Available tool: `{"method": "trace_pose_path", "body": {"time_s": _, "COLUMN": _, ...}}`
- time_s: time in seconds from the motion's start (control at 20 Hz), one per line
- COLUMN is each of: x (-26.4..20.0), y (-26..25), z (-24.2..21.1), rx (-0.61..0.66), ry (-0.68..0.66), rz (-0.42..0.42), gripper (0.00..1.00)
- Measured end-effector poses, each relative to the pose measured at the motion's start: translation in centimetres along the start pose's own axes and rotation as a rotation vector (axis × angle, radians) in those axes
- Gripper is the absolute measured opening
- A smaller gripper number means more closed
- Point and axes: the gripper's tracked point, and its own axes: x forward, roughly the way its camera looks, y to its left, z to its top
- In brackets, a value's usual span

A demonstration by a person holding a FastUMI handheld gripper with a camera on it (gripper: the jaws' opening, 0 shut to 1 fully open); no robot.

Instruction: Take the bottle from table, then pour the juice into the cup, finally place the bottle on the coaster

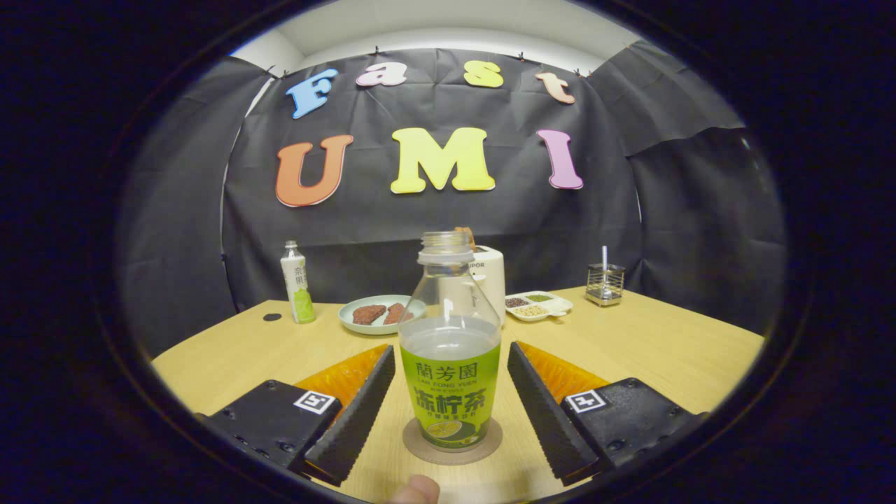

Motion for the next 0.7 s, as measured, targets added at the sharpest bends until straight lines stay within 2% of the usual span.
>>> {"method": "trace_pose_path", "body": {"time_s": 0.3, "x": -2.1, "y": -0.3, "z": 1.8, "rx": -0.043, "ry": -0.03, "rz": -0.019, "gripper": 1.0}}
{"method": "trace_pose_path", "body": {"time_s": 0.7, "x": -5.6, "y": 0.7, "z": 2.9, "rx": -0.014, "ry": -0.032, "rz": 0.027, "gripper": 1.0}}
